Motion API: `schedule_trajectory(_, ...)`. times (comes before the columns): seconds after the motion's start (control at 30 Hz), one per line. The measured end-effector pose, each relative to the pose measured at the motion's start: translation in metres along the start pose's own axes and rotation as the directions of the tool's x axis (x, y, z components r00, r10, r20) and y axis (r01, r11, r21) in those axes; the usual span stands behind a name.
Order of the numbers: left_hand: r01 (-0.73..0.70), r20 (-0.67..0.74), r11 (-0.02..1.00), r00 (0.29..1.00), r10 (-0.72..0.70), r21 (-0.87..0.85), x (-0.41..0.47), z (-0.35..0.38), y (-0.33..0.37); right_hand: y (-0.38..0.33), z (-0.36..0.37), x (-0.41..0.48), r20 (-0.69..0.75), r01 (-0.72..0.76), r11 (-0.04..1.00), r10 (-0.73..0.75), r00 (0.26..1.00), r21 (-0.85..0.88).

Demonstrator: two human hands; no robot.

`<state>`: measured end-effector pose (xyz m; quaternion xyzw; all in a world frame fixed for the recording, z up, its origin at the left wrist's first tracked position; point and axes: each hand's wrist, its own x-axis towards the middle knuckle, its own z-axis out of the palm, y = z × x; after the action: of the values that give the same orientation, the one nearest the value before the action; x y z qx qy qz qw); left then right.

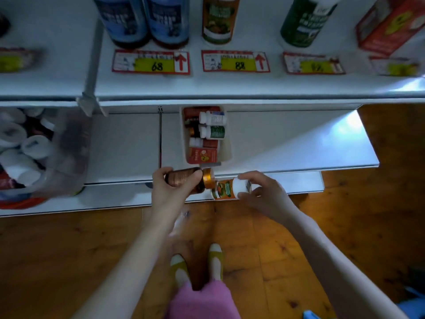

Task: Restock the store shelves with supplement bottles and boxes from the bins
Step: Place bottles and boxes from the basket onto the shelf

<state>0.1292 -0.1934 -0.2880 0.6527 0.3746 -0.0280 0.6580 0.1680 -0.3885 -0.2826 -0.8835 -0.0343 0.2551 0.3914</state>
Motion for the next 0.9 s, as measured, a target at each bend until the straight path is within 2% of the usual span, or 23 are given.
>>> schedule_trajectory(0.17, 0.018, 0.071, 0.981, 0.997, -0.004, -0.195, -0.063, -0.022, 0.048, -0.044, -0.028, -0.042, 0.043, 0.099, 0.991, -0.095, 0.994, -0.085)
schedule_trajectory(0.33, 0.033, 0.191, 0.947, 0.981, 0.03, -0.321, -0.098, -0.042, 0.082, -0.088, -0.059, -0.075, -0.022, 0.178, 0.972, -0.183, 0.983, -0.155)
schedule_trajectory(0.57, 0.148, 0.304, 0.837, 0.952, 0.023, -0.526, -0.117, -0.052, 0.12, -0.15, -0.113, -0.088, -0.069, 0.239, 0.928, -0.269, 0.961, -0.285)
schedule_trajectory(0.73, 0.048, 0.255, 0.807, 0.958, 0.129, -0.588, -0.121, -0.052, 0.144, -0.191, -0.146, -0.064, -0.098, 0.327, 0.857, -0.394, 0.914, -0.398)
schedule_trajectory(0.9, -0.06, 0.126, 0.813, 0.979, 0.162, -0.579, -0.122, -0.043, 0.156, -0.229, -0.176, -0.027, -0.024, 0.367, 0.725, -0.466, 0.884, -0.583)
